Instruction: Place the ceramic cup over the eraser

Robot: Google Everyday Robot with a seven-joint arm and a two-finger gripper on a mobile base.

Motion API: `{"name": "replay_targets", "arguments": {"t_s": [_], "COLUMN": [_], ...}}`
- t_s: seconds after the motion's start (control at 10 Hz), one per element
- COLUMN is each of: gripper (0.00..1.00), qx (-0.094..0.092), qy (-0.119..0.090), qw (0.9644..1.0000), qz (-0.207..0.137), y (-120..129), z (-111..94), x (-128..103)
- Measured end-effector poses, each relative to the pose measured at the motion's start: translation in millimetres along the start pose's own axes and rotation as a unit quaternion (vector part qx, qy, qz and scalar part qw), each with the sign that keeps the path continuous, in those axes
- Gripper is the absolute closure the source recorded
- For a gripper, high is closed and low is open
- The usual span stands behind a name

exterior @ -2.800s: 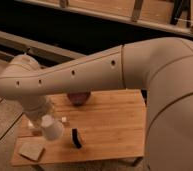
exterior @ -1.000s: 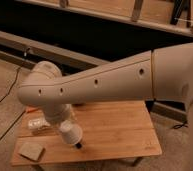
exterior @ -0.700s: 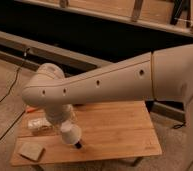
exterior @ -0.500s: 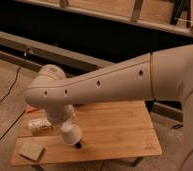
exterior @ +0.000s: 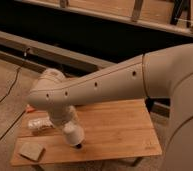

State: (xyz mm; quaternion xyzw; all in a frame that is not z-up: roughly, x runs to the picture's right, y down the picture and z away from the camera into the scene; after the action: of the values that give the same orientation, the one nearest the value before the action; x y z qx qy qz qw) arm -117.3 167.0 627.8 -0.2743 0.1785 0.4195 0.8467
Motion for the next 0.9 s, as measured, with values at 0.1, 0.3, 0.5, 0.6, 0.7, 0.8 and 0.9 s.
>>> {"name": "replay_targets", "arguments": {"t_s": [0.1, 0.3, 0.5, 0.6, 0.7, 0.8, 0.9], "gripper": [1.00, 1.00, 1.00, 1.00, 1.00, 0.85, 0.70], "qx": [-0.006, -0.013, -0.015, -0.014, -0.014, -0.013, -0.013], "qy": [-0.005, -0.010, -0.008, -0.006, -0.004, 0.006, 0.017], "qw": [1.0000, 0.9997, 0.9995, 0.9993, 0.9992, 0.9988, 0.9984], "qz": [-0.006, -0.018, -0.029, -0.035, -0.036, -0.047, -0.052], "y": [0, -2, -5, -7, -7, -8, -9], "z": [7, 23, 37, 44, 46, 57, 69], "x": [-2, -2, 0, 0, 0, 0, 3]}}
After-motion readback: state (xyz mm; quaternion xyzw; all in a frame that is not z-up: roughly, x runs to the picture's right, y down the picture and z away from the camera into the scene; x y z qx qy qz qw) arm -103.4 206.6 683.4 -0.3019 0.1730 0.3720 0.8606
